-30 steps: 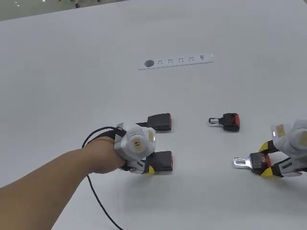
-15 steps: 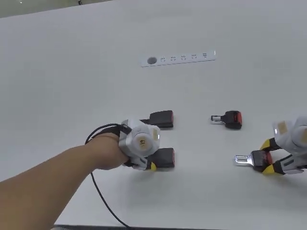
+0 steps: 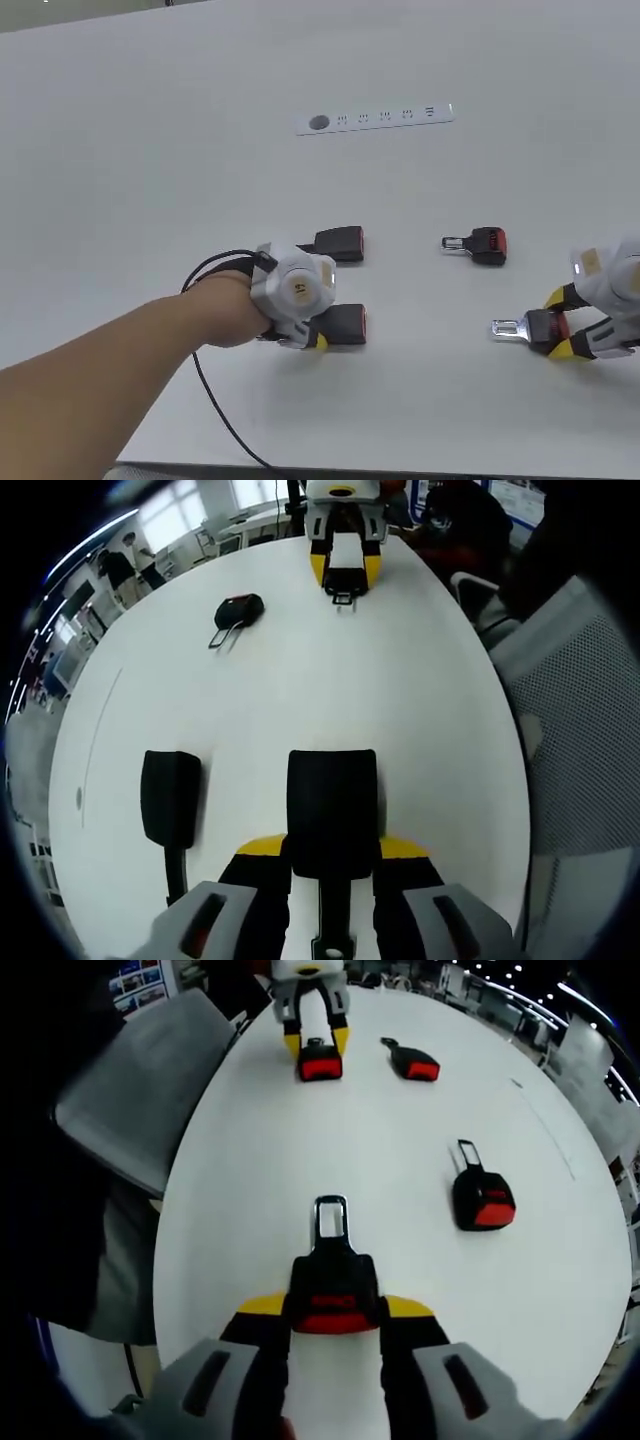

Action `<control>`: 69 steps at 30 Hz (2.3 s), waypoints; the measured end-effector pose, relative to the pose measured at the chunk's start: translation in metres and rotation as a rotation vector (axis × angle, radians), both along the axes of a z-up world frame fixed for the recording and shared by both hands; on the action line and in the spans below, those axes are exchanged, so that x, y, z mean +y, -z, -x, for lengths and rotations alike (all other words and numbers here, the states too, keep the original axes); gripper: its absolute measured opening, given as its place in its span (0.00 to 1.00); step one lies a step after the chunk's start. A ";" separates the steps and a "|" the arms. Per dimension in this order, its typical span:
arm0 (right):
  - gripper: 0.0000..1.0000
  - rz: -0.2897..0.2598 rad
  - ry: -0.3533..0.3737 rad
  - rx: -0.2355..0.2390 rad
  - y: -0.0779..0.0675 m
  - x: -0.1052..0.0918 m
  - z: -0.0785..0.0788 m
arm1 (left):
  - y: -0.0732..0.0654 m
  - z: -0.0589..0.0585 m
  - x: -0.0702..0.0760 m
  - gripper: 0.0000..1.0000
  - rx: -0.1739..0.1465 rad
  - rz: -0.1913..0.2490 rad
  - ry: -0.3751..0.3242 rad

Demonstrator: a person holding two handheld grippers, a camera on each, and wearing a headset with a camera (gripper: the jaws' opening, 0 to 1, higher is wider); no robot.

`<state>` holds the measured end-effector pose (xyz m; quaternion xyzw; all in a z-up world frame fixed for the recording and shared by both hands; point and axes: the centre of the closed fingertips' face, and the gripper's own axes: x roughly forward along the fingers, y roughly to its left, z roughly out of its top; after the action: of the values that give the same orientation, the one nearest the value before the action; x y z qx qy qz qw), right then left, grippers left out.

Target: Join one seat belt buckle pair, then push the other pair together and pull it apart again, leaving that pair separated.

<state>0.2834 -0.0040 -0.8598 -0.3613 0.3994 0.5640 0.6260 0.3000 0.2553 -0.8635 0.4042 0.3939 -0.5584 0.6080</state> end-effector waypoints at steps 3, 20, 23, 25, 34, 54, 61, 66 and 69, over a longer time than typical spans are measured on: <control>0.34 0.003 0.008 0.000 0.000 0.001 -0.001 | 0.000 0.000 0.000 0.32 0.006 -0.006 -0.003; 0.34 -0.043 0.029 -0.032 0.001 0.040 -0.006 | 0.000 0.001 0.000 0.32 0.008 0.000 -0.011; 0.34 -0.055 0.028 -0.025 0.000 0.050 -0.004 | 0.000 0.001 0.000 0.32 0.011 -0.003 -0.009; 0.34 -0.058 0.022 -0.026 0.000 0.055 -0.003 | 0.000 0.001 0.000 0.32 0.013 -0.003 -0.009; 0.34 -0.090 0.028 -0.017 0.002 0.079 -0.005 | 0.000 0.001 -0.001 0.32 0.013 -0.001 -0.013; 0.34 -0.144 0.008 -0.039 0.004 0.139 -0.010 | 0.000 0.001 -0.002 0.32 0.017 -0.003 -0.017; 0.34 -0.147 -0.007 -0.040 0.004 0.152 -0.012 | 0.000 0.001 -0.002 0.32 0.017 -0.001 -0.018; 0.34 -0.147 -0.012 -0.041 0.003 0.160 -0.013 | 0.000 0.000 -0.003 0.32 0.025 -0.009 -0.010; 0.34 -0.134 -0.038 -0.057 0.003 0.162 -0.012 | 0.000 0.001 -0.002 0.32 0.026 -0.008 -0.007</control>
<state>0.2955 0.1577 -0.8624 -0.3422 0.3359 0.5907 0.6490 0.2994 0.2533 -0.8638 0.3979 0.4054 -0.5599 0.6032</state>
